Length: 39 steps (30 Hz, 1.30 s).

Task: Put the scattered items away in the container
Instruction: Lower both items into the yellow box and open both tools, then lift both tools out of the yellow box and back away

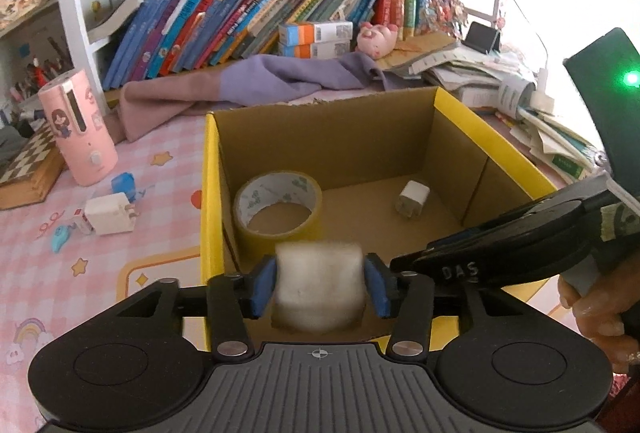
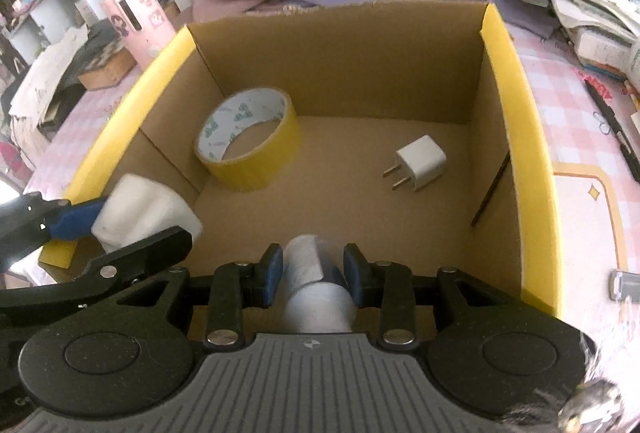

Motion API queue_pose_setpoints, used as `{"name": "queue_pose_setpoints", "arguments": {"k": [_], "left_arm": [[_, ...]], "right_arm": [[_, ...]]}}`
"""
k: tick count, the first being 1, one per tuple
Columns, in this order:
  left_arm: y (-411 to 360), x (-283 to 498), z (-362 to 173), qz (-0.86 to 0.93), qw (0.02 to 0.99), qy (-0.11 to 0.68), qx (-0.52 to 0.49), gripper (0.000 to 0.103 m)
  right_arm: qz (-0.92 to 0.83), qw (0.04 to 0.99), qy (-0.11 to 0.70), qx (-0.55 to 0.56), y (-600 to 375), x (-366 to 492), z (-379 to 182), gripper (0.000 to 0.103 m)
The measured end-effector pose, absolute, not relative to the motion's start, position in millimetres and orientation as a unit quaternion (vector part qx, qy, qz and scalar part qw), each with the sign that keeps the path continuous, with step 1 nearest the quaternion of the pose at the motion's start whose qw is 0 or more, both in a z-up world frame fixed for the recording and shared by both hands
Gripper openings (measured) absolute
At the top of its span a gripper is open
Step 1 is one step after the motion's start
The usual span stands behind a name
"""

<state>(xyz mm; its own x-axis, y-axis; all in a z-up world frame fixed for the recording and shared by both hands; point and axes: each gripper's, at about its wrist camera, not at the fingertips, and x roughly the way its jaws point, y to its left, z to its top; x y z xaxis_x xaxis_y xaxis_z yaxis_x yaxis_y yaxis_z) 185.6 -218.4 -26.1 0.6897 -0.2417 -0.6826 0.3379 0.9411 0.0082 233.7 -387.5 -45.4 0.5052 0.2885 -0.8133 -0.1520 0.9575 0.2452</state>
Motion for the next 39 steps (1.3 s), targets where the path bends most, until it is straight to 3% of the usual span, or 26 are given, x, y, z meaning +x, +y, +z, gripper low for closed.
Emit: {"name": "queue_pose_setpoints", "arguments": {"k": [5, 11, 15, 23, 39], "left_arm": [[-215, 179, -16, -0.150, 0.930, 0.329, 0.061, 0.068], [-211, 167, -1, -0.155, 0.942, 0.294, 0.051, 0.075], [-204, 152, 6, -0.146, 0.950, 0.272, 0.045, 0.086], [-182, 133, 19, -0.157, 0.961, 0.221, 0.052, 0.090], [-114, 93, 24, -0.207, 0.954, 0.211, 0.045, 0.091]], "right_arm": [[0.116, 0.881, 0.451, 0.082, -394, 226, -33, 0.037], [0.103, 0.905, 0.404, 0.077, -396, 210, -12, 0.044], [0.097, 0.918, 0.380, 0.065, -391, 196, -3, 0.049], [0.064, 0.943, 0.323, 0.040, -372, 165, 13, 0.064], [-0.023, 0.956, 0.289, 0.047, -311, 97, 23, 0.070]]}}
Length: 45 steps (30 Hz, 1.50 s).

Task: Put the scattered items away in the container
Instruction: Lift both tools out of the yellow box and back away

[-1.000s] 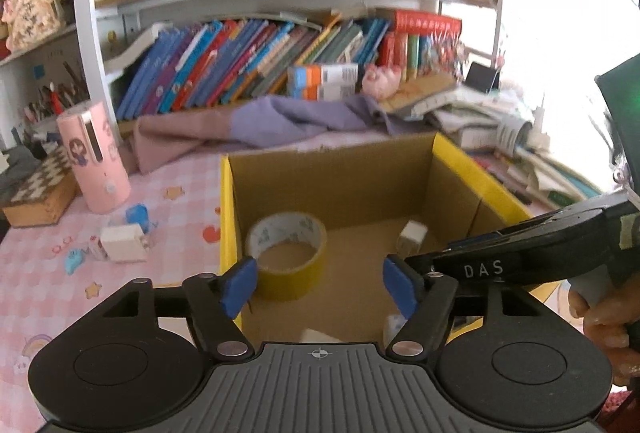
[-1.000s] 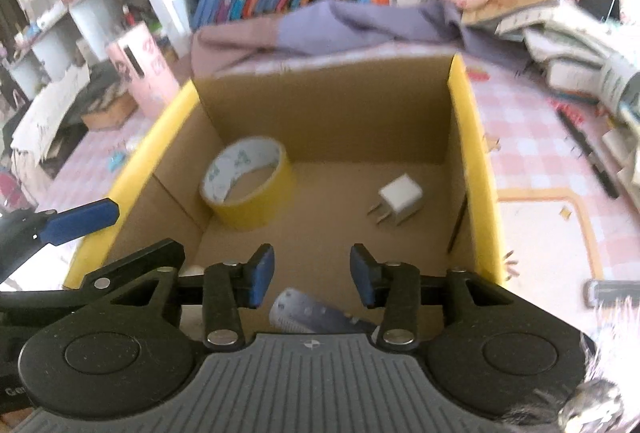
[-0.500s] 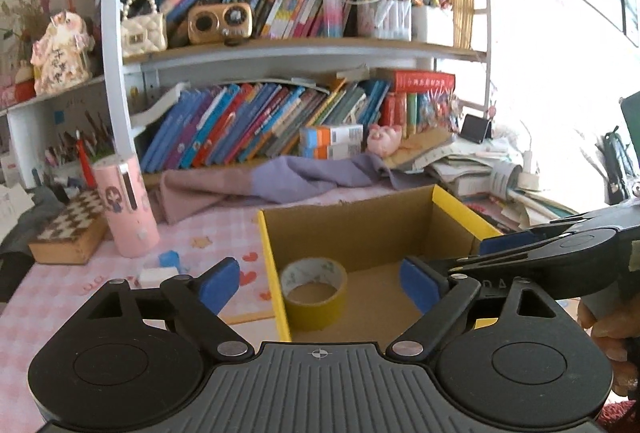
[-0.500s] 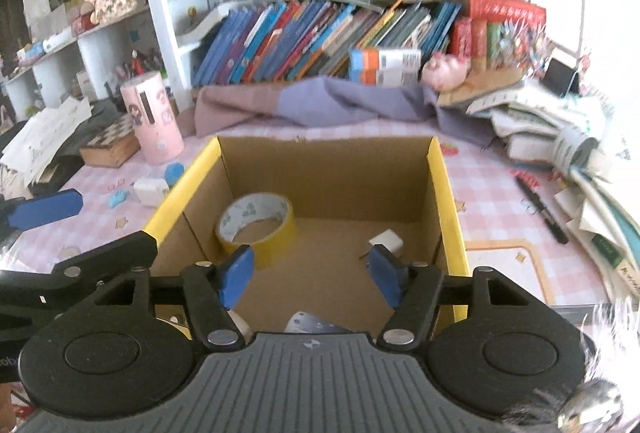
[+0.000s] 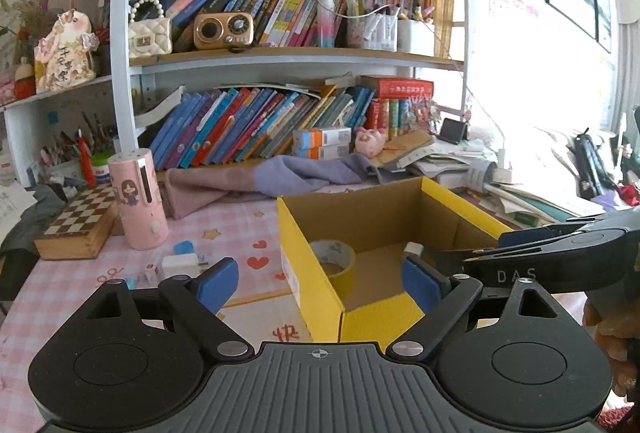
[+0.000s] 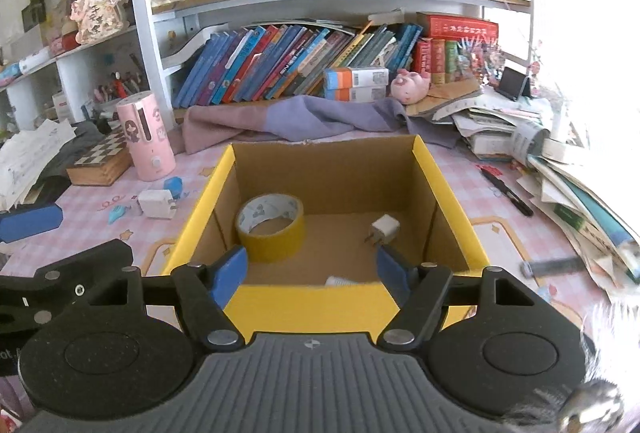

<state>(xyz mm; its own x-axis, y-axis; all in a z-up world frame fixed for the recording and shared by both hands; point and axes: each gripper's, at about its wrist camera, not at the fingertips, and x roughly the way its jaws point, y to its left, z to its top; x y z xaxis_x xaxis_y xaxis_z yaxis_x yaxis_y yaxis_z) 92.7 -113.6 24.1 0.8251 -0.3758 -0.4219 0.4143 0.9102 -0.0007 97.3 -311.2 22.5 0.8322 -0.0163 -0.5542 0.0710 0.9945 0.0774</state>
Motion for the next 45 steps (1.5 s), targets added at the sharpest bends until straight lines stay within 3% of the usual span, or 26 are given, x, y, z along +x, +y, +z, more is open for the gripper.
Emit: {"name": "queue_pose_setpoints", "arguments": {"k": [20, 45], "left_arm": [[-36, 51, -5, -0.211, 0.934, 0.279, 0.071, 0.091], [39, 50, -11, -0.116, 0.943, 0.308, 0.043, 0.094]], "right_arm": [[-0.055, 0.937, 0.338, 0.066, -226, 34, -12, 0.074], [0.034, 0.923, 0.382, 0.030, -148, 55, -24, 0.077]]}}
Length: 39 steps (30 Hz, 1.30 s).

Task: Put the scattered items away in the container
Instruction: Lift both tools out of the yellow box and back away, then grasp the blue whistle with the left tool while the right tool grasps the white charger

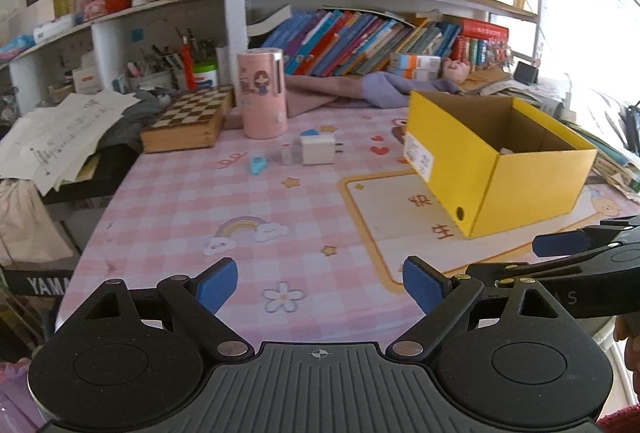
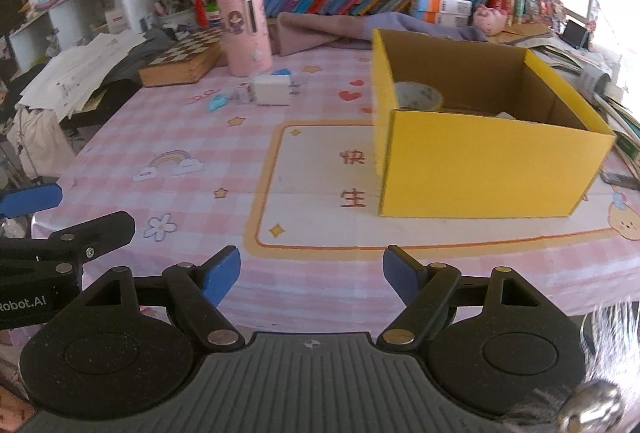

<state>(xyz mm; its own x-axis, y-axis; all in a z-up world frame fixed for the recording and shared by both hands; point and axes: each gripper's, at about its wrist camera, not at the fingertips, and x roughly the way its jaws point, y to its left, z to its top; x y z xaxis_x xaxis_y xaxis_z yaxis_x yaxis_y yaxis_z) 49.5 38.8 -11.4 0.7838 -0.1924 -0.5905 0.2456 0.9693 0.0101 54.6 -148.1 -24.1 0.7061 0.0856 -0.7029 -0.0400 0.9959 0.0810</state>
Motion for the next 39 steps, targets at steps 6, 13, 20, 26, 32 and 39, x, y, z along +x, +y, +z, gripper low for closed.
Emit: {"name": "queue_pose_setpoints", "arguments": {"k": [6, 13, 20, 26, 32, 39], "left_arm": [[54, 51, -9, -0.096, 0.947, 0.305, 0.037, 0.096], [65, 54, -7, -0.079, 0.949, 0.303, 0.030, 0.096], [65, 65, -10, -0.078, 0.949, 0.305, 0.026, 0.096], [64, 83, -13, -0.076, 0.949, 0.305, 0.028, 0.096], [64, 107, -13, -0.064, 0.949, 0.307, 0.027, 0.096], [60, 141, -14, -0.054, 0.948, 0.312, 0.028, 0.096]], "right_arm": [[0.059, 0.924, 0.378, 0.015, -129, 65, -20, 0.077], [0.077, 0.924, 0.373, 0.008, -116, 76, -16, 0.077], [0.082, 0.923, 0.377, -0.002, -112, 85, -19, 0.075], [0.085, 0.923, 0.375, -0.012, -112, 101, -21, 0.071], [0.095, 0.923, 0.373, -0.018, -111, 130, -20, 0.070], [0.106, 0.922, 0.371, -0.023, -111, 169, -18, 0.070]]}}
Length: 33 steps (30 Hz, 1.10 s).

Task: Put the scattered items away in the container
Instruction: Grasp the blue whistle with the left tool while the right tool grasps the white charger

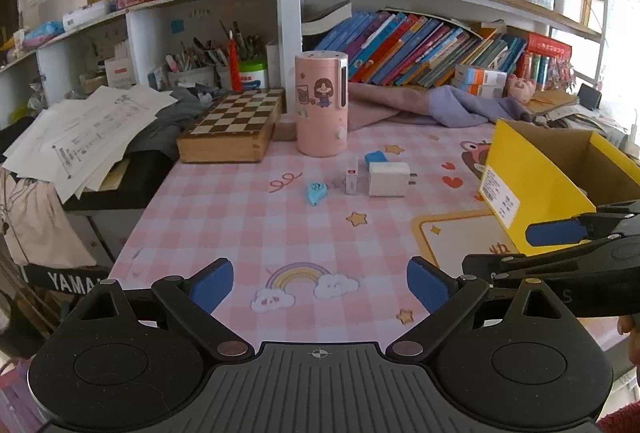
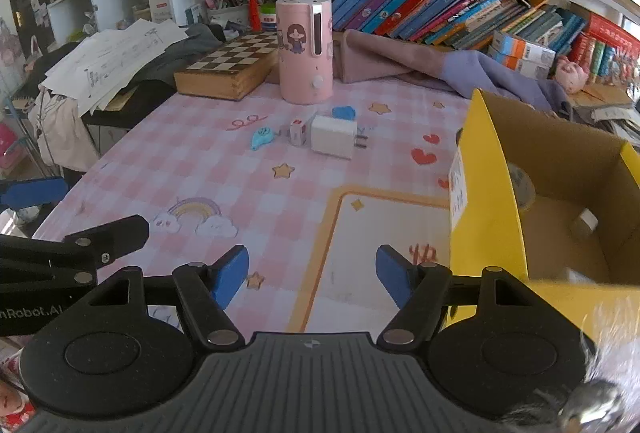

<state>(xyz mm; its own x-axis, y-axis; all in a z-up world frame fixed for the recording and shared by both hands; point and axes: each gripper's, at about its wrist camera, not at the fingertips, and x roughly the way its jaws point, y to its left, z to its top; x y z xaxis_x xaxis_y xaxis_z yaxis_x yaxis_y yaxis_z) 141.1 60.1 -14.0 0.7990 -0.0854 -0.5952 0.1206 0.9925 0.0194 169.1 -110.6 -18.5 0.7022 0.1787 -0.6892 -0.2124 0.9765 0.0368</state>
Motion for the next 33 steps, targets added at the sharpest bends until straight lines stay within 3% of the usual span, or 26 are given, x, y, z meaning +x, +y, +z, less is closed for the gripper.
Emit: {"name": "queue_pose_setpoints", "arguments": {"k": [25, 33], "left_arm": [[42, 275, -52, -0.046, 0.935, 0.345, 0.070, 0.094], [40, 321, -71, -0.050, 0.926, 0.366, 0.074, 0.070]], "right_arm": [[0.085, 0.913, 0.397, 0.025, -113, 331, -35, 0.070], [0.081, 0.908, 0.412, 0.012, -99, 372, -49, 0.070]]}}
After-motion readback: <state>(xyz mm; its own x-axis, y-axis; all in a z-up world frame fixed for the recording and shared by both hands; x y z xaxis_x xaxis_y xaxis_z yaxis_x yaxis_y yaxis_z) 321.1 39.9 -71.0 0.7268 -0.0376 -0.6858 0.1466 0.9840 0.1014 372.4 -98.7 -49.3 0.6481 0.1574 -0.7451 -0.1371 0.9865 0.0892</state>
